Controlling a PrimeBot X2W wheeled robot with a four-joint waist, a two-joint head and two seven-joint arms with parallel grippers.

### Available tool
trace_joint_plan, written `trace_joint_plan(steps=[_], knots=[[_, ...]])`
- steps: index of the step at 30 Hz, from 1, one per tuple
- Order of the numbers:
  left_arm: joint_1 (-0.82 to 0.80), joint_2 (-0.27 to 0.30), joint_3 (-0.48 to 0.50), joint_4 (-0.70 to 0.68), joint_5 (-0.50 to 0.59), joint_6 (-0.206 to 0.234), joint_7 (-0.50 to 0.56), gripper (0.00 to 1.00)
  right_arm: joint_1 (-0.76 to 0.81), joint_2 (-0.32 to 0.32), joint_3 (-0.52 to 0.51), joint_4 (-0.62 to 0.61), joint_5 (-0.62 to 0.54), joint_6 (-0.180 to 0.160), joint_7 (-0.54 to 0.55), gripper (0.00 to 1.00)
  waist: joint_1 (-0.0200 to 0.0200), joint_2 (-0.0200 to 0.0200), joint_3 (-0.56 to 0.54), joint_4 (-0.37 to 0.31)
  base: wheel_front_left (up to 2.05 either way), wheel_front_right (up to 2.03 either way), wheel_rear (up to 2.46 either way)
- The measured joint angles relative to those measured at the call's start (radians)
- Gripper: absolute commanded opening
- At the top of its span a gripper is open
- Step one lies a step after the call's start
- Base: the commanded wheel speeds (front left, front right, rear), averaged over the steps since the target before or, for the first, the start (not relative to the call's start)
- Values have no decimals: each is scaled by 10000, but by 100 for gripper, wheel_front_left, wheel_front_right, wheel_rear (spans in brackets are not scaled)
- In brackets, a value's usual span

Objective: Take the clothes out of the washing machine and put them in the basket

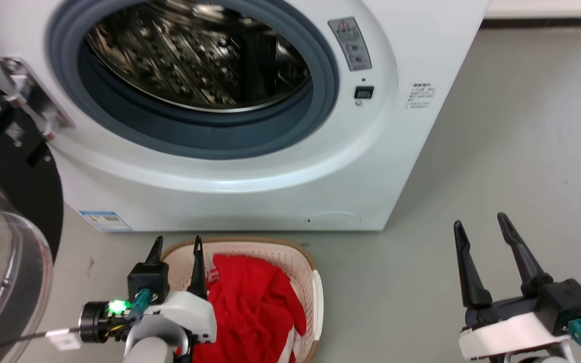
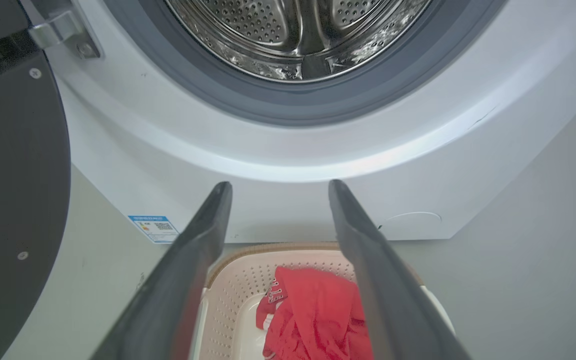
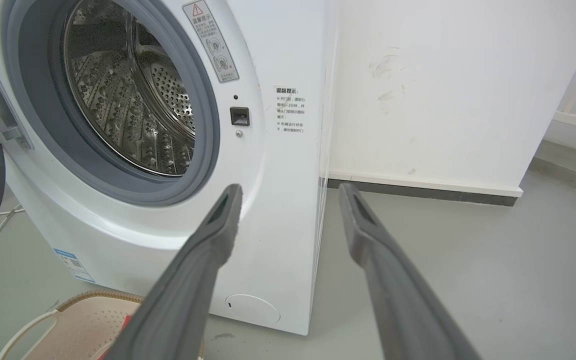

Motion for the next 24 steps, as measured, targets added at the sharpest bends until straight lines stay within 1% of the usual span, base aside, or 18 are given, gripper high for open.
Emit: trace_joint_plan(steps=[4,8,13,18,24], knots=[[746,-188,777,-1321,575,63,-2,100,225,0,4,50,4,0,0,100,0,0,-483,113,0,0,0],[1424,-453,1358,-2533,1162,69,-2,100,420,2,-77,73,69,0,0,100,0,0,-852,206,0,0,0],[2114,-727,1941,-3545,1643,-36,-2,100,674,2,-153,96,73,0,0,100,1,0,-1236,280,0,0,0],[2729,-926,2247,-3776,1856,-278,-2,100,997,2,-163,134,73,0,0,100,1,0,-1622,297,0,0,0],[3168,-1072,2548,-3689,2117,-500,-2,100,1218,2,-171,130,132,0,0,100,1,0,-1923,250,0,0,0]])
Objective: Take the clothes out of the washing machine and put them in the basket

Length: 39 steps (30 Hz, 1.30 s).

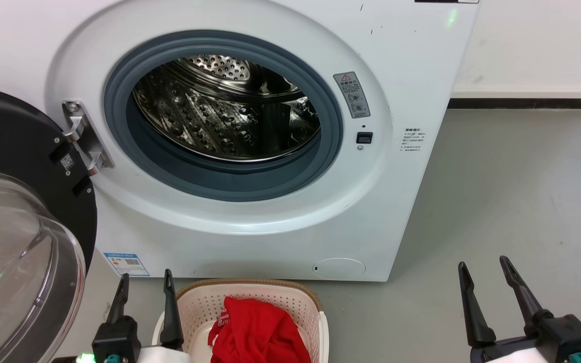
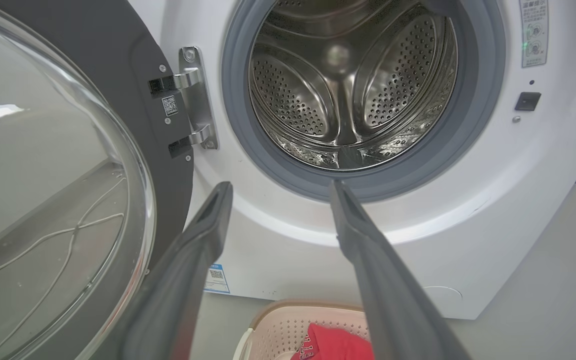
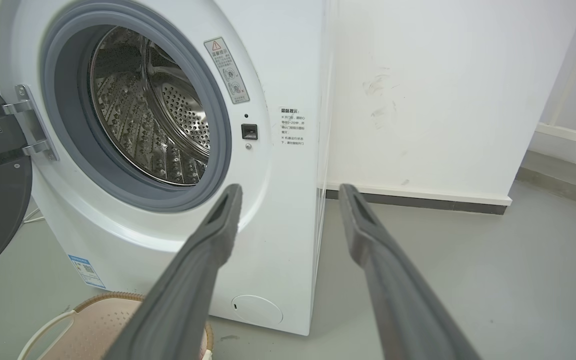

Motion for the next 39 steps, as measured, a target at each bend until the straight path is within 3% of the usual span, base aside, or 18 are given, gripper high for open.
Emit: trace_joint_plan(steps=[22,23,29,39], knots=[[304,-180,336,366,422,-531,0,100,230,0,36,-29,115,0,0,100,1,0,-237,-109,0,0,0],[304,-186,351,374,422,-548,0,0,230,0,40,-29,115,0,0,0,1,0,-239,-111,0,0,0],[442,-272,345,913,307,-562,111,0,287,2,63,441,213,2,15,0,1,0,-240,-113,0,0,0],[301,-280,548,1024,-1720,-844,604,0,162,-82,67,706,2397,2,384,0,1,0,-223,-105,0,0,0]])
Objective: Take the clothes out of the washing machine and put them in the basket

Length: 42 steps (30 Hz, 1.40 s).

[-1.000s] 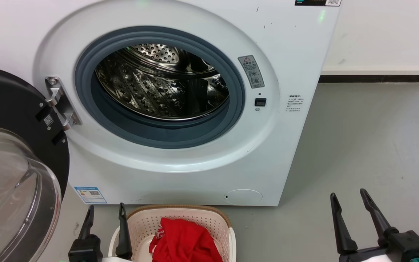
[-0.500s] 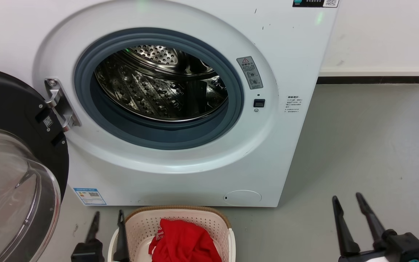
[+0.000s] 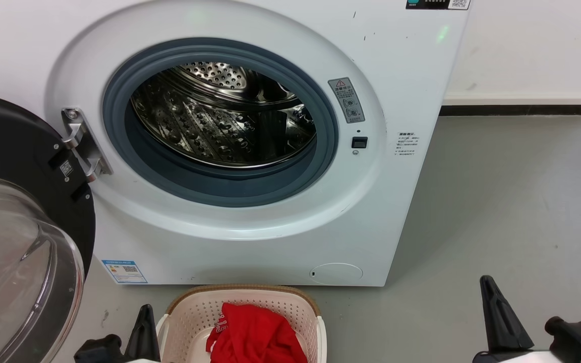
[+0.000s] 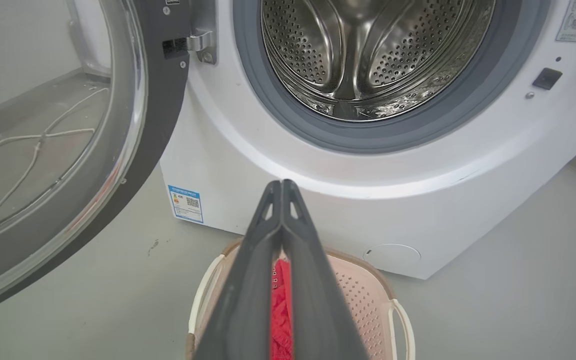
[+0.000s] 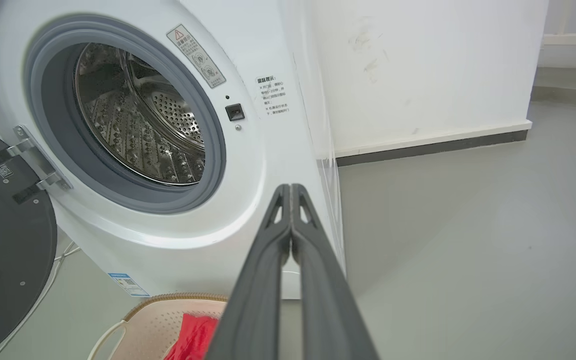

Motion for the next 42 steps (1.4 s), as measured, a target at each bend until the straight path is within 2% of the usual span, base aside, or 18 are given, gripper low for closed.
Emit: trace_joint_plan(steps=[18,42], knots=[[-490,-12,259,90,-3394,-474,777,0,-603,-150,-77,424,3555,-2,621,0,0,0,32,12,0,0,0],[-1021,-21,573,174,-6761,-947,1572,0,-1208,-236,-267,857,6993,-4,1381,0,0,0,72,28,0,0,0]])
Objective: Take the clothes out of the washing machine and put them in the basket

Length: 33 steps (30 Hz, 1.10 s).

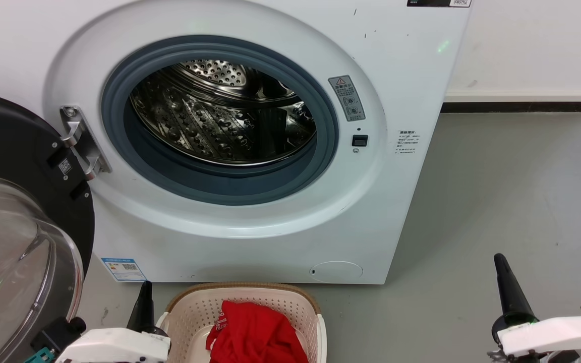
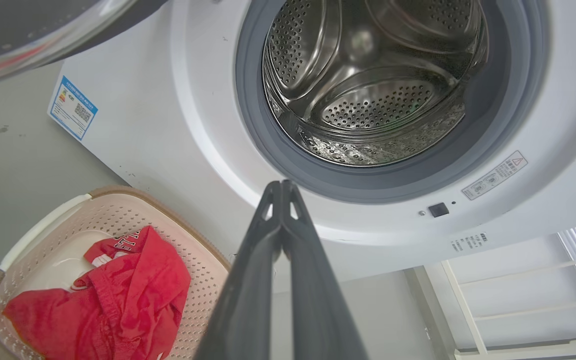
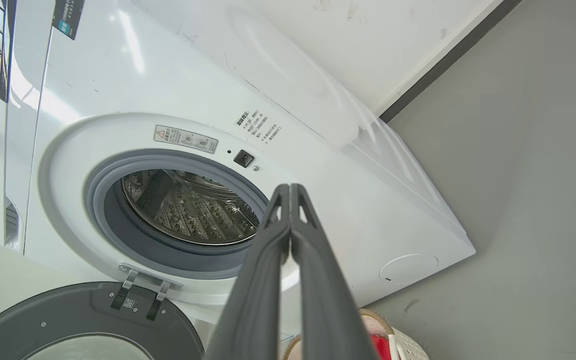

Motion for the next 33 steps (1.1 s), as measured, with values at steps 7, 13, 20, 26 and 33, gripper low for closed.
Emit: trace_joint_plan(steps=[7,13,20,26,33], knots=[[-166,-2,96,27,-855,-98,196,0,-124,-8,-69,104,867,0,182,0,0,0,11,4,0,0,0],[-276,-2,159,44,-1540,-196,366,0,-288,-13,-132,174,1547,0,349,0,0,0,22,8,0,0,0],[-377,-4,217,67,-2286,-303,535,0,-434,-17,-198,284,2291,0,529,0,0,0,33,13,0,0,0],[-507,-4,267,82,-2895,-399,692,0,-515,-17,-255,370,2895,-2,673,0,0,0,43,17,0,0,0],[-592,-6,332,102,-3567,-485,865,0,-686,-17,-322,437,3551,-2,849,0,0,0,55,22,0,0,0]])
